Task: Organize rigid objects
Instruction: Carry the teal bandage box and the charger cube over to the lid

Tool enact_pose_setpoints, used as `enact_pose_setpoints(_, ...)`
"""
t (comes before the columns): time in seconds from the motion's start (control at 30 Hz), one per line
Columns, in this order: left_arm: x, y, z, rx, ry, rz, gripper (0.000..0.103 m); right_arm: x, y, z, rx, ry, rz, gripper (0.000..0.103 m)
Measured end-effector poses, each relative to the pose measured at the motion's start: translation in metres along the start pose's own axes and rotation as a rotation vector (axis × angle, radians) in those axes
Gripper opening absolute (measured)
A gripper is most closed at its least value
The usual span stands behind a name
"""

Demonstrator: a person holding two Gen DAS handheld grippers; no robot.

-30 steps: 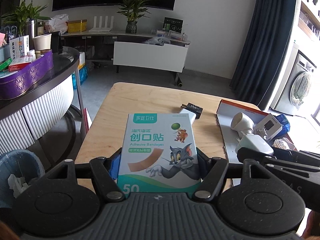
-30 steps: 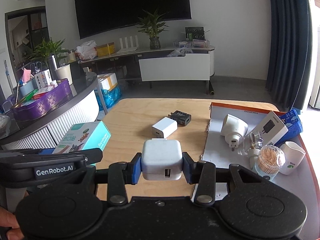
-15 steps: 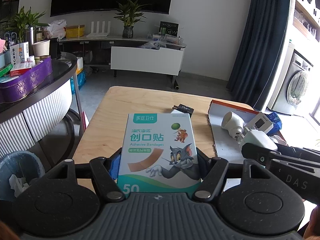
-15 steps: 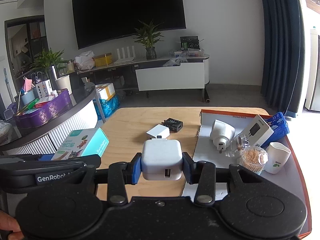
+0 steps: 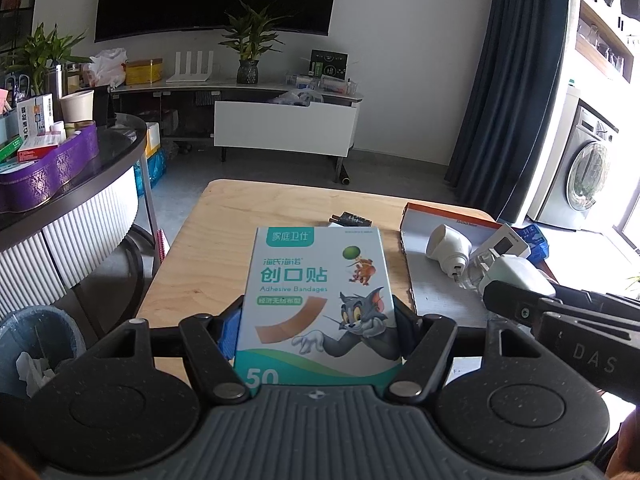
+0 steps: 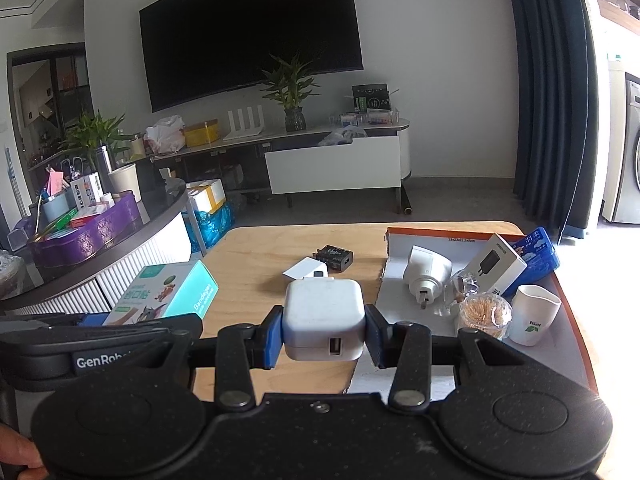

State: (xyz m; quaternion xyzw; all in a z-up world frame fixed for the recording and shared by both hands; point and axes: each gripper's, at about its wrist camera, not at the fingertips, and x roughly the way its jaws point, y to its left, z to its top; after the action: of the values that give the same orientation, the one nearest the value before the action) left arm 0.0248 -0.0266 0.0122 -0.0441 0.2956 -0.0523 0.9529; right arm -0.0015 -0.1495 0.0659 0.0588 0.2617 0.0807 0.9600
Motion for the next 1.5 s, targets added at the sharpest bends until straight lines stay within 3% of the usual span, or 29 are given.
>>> enact_pose_setpoints(1.5, 0.0, -0.027, 0.001, 0.06, -0.009, -0.071, 0.071, -0.035, -0.04, -0.004, 0.053, -0.054, -0.076, 0.051)
